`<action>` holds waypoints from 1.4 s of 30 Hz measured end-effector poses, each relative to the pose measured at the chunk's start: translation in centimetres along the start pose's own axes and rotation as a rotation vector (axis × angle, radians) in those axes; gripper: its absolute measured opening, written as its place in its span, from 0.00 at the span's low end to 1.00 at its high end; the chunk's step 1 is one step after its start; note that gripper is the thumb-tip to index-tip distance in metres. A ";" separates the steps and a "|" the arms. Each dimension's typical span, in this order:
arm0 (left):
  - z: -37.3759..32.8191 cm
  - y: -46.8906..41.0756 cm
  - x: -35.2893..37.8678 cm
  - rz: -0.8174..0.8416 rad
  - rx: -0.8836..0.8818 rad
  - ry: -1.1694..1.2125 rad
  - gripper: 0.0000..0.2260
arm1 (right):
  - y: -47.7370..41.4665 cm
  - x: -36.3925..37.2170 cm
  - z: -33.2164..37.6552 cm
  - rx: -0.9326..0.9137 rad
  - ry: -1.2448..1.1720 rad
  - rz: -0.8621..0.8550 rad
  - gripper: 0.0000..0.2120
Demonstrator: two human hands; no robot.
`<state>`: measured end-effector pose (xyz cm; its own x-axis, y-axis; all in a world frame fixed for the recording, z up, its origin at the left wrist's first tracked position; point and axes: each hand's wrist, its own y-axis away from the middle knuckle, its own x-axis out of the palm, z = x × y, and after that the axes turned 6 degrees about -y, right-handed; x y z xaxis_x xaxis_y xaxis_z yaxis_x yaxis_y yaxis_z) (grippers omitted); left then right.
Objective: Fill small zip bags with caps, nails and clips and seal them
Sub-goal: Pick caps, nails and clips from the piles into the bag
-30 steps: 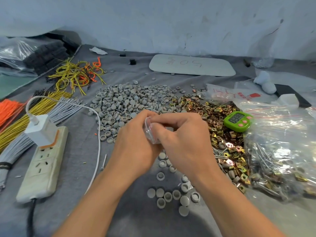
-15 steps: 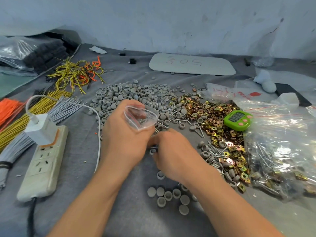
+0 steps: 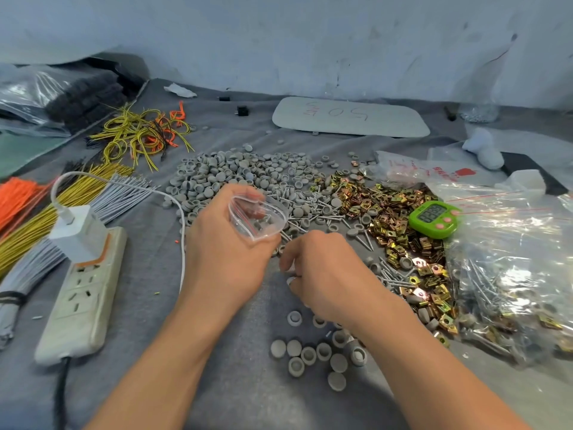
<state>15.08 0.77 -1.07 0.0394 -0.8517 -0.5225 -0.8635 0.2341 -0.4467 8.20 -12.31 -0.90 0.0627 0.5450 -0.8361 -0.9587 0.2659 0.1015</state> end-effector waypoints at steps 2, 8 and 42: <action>0.1 0.0 0.0 0.001 -0.005 -0.023 0.17 | -0.2 0.0 -0.4 -0.005 -0.005 -0.037 0.13; -0.2 0.0 0.0 0.057 -0.037 -0.149 0.17 | 0.5 -1.3 -1.2 -0.033 -0.220 -0.425 0.10; -0.8 0.6 0.5 0.586 0.008 -0.097 0.61 | 1.0 -3.3 -1.9 0.196 -1.186 -0.096 0.10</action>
<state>14.22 0.11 -1.04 -0.3961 -0.5328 -0.7478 -0.7515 0.6561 -0.0694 6.51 -15.35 0.89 0.4456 0.8807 0.1608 -0.8843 0.4052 0.2319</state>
